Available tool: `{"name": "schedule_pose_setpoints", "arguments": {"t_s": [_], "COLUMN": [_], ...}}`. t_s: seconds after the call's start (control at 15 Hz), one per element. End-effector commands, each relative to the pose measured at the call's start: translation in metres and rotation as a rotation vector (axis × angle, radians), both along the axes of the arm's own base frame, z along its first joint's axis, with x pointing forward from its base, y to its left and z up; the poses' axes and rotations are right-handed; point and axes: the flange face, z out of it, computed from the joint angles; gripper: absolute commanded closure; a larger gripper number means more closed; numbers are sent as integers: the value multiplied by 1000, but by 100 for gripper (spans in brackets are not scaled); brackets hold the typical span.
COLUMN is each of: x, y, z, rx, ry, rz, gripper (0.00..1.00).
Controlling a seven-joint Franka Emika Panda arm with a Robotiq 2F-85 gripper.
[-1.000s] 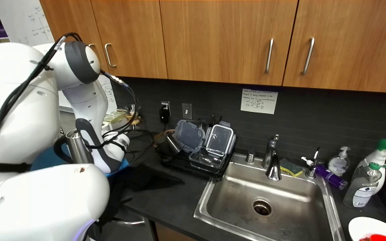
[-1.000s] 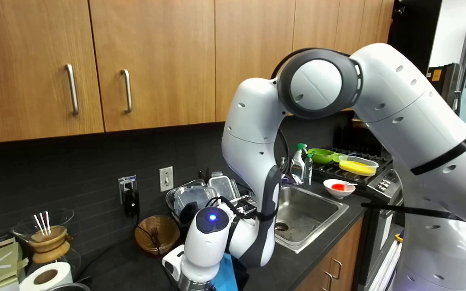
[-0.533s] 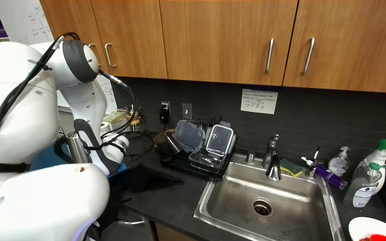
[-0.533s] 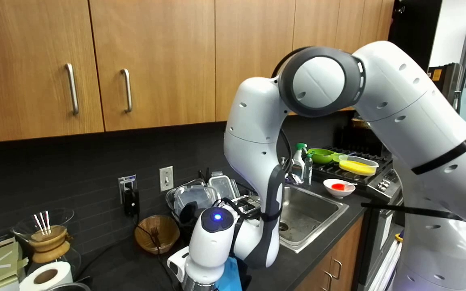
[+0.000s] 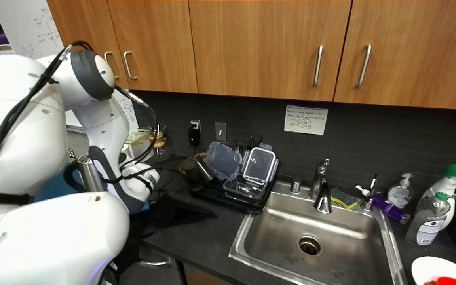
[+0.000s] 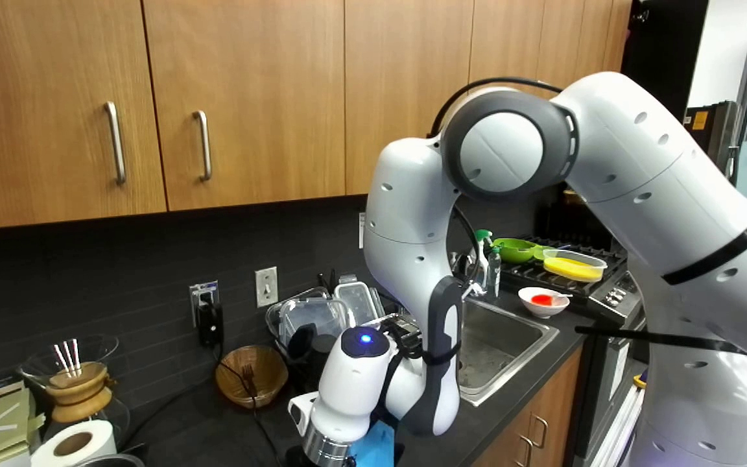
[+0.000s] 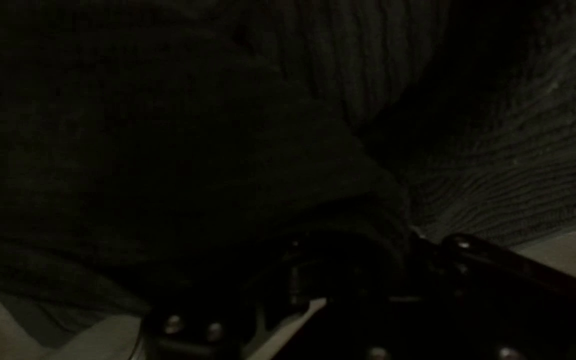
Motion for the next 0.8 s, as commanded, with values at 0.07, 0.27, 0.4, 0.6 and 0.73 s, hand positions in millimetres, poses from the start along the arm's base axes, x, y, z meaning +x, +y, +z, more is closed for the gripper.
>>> {"name": "schedule_pose_setpoints", "arguments": {"t_s": [0.07,0.27,0.4,0.6,0.73], "x": [-21,-25,-34,-44,-43], "y": [-8,-10,-11,-12,-8], "z": [-33,-29,-25,-21,-17], "rx": [-7,1,-8,-80,-125], "ry": [80,91,95,75,50], "rz": [-93,-131,-118,-27,41], "gripper": [98,98,98,98,98]}}
